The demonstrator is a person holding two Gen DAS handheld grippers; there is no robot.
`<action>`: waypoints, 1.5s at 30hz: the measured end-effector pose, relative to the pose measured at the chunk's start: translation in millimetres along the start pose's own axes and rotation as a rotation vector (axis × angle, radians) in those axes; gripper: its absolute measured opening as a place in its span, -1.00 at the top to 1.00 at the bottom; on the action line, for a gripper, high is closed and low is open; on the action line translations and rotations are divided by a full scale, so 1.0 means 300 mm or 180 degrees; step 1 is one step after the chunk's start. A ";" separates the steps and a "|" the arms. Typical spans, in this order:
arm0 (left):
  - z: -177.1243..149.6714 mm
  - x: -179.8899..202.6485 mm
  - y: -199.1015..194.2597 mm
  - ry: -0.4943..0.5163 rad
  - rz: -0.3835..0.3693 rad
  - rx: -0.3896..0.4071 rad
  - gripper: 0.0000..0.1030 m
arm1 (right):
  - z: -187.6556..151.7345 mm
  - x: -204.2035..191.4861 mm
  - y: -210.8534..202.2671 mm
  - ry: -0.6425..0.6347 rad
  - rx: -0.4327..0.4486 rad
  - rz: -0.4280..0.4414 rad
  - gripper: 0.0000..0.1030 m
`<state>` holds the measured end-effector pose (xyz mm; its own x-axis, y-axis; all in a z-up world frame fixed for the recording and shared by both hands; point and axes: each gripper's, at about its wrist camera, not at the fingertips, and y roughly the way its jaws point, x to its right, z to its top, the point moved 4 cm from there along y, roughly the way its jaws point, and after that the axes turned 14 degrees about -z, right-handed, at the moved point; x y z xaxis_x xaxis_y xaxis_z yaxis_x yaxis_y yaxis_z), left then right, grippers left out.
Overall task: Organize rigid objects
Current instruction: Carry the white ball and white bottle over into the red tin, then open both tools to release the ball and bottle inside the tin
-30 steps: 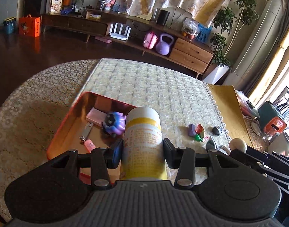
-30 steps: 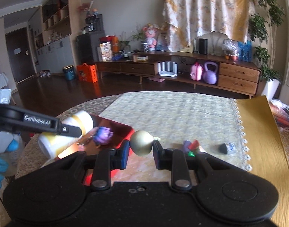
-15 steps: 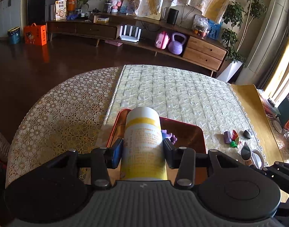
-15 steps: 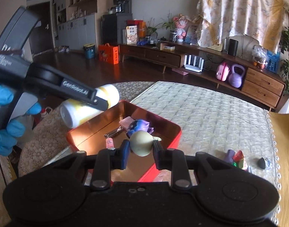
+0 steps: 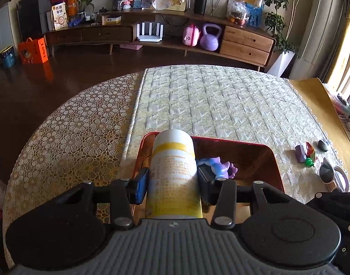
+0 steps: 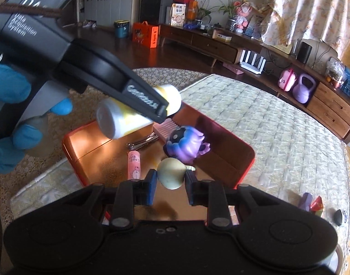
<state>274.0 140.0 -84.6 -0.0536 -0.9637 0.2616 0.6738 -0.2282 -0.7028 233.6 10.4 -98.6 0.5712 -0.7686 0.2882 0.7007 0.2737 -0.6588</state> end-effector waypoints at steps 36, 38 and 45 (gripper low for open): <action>-0.034 -0.008 0.028 -0.0083 0.0042 -0.0113 -0.21 | -0.016 0.027 -0.063 0.0466 -0.0071 0.0173 -0.06; -0.037 0.000 0.005 -0.0063 0.0039 -0.0088 -0.21 | -0.018 0.041 -0.088 0.0525 -0.0026 0.0180 -0.10; -0.050 0.028 -0.088 -0.0058 0.0046 0.0030 -0.21 | -0.041 0.085 -0.187 0.0733 0.0115 0.0211 -0.27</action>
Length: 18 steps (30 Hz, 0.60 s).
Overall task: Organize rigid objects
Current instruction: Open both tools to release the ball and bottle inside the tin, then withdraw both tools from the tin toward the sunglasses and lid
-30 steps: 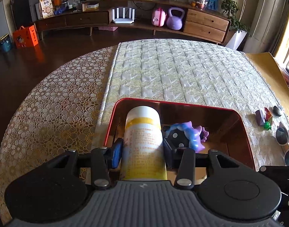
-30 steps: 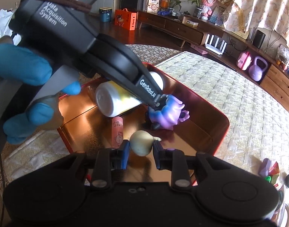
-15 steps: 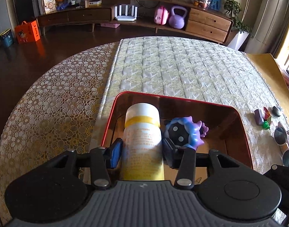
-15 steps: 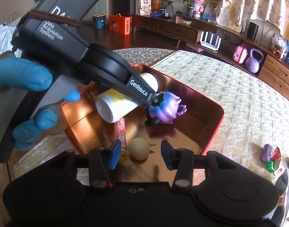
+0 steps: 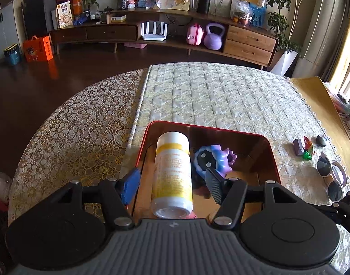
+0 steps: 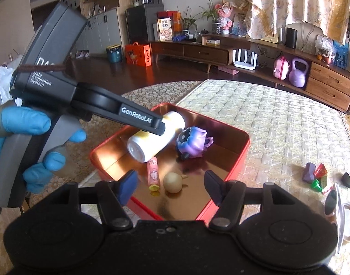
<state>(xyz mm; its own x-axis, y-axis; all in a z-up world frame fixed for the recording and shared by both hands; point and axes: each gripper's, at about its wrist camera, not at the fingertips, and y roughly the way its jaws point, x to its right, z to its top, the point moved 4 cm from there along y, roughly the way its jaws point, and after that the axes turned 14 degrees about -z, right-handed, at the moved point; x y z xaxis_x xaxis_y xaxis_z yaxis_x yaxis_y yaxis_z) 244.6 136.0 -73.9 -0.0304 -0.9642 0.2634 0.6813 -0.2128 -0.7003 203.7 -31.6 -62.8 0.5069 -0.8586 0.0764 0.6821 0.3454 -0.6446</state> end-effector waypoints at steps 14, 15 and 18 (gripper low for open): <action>-0.061 0.124 -0.158 0.0047 -0.0170 0.0170 -0.21 | -0.043 0.103 -0.205 0.0380 0.0256 0.0004 -0.65; -0.068 0.133 -0.164 0.0052 -0.0170 0.0185 -0.21 | -0.049 0.116 -0.217 0.0421 0.0276 0.0000 -0.66; -0.095 0.169 -0.178 0.0069 -0.0192 0.0207 -0.21 | -0.069 0.148 -0.250 0.0527 0.0324 -0.0052 -0.71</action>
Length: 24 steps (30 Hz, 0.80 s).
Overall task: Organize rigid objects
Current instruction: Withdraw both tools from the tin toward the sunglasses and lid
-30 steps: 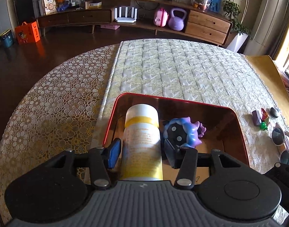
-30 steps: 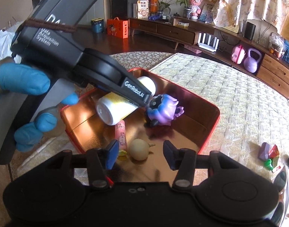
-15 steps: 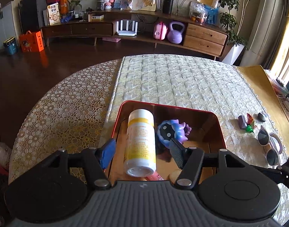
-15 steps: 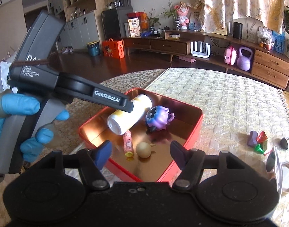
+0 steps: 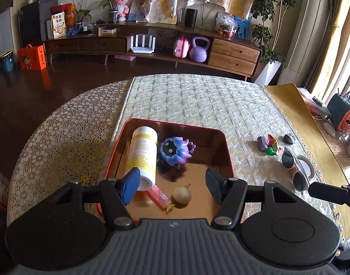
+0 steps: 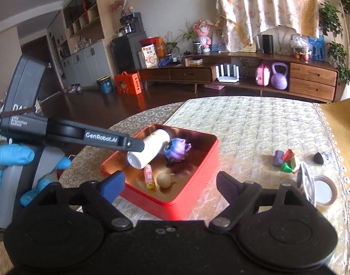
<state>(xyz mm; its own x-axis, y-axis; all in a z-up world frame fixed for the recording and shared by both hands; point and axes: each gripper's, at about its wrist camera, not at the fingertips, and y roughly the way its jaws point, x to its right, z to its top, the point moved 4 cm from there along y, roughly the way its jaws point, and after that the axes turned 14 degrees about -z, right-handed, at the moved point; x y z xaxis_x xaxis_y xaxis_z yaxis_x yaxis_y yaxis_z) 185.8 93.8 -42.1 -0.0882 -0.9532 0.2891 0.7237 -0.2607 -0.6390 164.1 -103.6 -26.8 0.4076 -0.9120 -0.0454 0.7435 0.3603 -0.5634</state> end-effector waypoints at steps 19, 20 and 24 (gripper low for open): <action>-0.075 0.277 0.014 -0.0015 -0.0332 0.0000 -0.54 | -0.114 0.302 -0.134 0.0435 0.0143 -0.0473 -0.90; -0.077 0.289 0.019 -0.0014 -0.0340 0.0001 -0.57 | -0.121 0.319 -0.136 0.0455 0.0139 -0.0498 -0.91; -0.079 0.341 0.051 0.0037 -0.0350 -0.0028 -0.58 | -0.152 0.403 -0.135 0.0563 0.0103 -0.0613 -0.91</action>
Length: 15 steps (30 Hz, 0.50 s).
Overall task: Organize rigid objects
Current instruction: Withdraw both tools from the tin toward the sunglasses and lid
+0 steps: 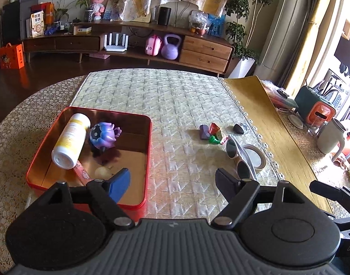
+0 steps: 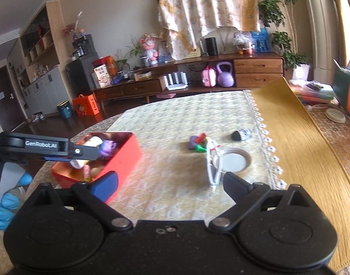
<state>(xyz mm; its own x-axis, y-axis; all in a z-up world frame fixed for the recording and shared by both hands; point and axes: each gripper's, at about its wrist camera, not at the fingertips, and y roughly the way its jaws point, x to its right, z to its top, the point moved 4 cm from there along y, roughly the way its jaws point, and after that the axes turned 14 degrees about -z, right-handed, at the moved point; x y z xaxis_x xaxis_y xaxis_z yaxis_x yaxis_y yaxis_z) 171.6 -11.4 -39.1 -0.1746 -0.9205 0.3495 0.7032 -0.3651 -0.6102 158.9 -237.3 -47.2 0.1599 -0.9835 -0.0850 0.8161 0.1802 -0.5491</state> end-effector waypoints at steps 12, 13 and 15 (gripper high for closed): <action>0.013 0.102 0.152 0.0090 0.0027 -0.0144 -0.58 | -0.062 0.131 0.080 0.0149 -0.0163 -0.0104 -0.91; 0.018 0.112 0.169 0.0109 0.0018 -0.0160 -0.58 | -0.063 0.136 0.087 0.0144 -0.0175 -0.0106 -0.91; 0.030 0.131 0.202 0.0147 0.0008 -0.0179 -0.58 | -0.064 0.149 0.102 0.0137 -0.0191 -0.0117 -0.91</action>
<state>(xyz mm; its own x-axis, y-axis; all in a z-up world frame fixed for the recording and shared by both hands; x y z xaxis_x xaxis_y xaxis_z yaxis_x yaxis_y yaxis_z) 213.5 -68.5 -56.1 -0.2055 -0.9264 0.3154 0.6641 -0.3687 -0.6504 180.6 -276.2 -83.7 0.1054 -0.9895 -0.0988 0.7860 0.1437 -0.6013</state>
